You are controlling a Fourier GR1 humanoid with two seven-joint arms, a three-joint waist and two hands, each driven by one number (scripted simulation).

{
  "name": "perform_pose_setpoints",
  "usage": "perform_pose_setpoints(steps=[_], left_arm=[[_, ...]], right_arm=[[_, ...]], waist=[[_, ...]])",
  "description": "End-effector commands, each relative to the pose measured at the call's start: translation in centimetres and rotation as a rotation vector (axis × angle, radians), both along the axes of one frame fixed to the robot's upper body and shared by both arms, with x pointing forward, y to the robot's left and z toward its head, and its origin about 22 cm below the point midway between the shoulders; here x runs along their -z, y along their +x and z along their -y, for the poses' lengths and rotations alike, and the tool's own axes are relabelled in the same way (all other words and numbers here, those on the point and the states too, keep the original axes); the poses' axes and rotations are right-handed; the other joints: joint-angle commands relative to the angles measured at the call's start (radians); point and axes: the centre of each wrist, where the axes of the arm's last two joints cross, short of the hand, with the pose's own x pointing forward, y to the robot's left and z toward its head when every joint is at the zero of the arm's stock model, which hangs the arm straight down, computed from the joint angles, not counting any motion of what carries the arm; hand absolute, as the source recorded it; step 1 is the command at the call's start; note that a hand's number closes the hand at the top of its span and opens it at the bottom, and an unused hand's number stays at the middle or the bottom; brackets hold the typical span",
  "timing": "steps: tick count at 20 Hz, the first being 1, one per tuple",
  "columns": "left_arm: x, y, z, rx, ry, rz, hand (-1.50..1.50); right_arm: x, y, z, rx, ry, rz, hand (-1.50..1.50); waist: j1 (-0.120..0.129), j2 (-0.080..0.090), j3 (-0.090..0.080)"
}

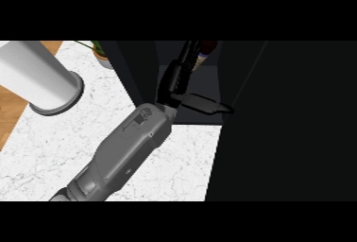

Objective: Pick up the wine, place it into the cabinet and close the cabinet

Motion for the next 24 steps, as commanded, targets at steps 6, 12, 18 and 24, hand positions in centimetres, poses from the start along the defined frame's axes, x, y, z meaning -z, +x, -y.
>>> perform_pose_setpoints(steps=[6, 12, 18, 24], left_arm=[[-1.9, -9.2, 2.8, -0.011, -0.093, -0.036, -1.5], [-0.1, -13.5, 1.8, -0.07, -0.16, -0.02, -1.5], [0.3, -18.2, 0.8, -0.099, -0.25, -0.081, 1.5], [-0.3, -23.0, -4.1, 0.041, -0.2, -0.098, 1.5]], right_arm=[[-1.7, -0.3, -0.4, -0.018, -0.007, 0.033, -1.5], [-0.5, -1.4, -1.4, -0.023, 0.009, 0.033, -1.5], [-1.1, -2.9, -1.1, -0.009, 0.008, 0.016, -1.5], [-0.5, -2.3, -1.6, -0.012, -0.006, 0.009, -1.5]], waist=[[0.0, 0.003, 0.0], [-0.008, 0.009, -0.001], [-0.016, 0.008, -0.001], [-0.011, 0.01, -0.001]])
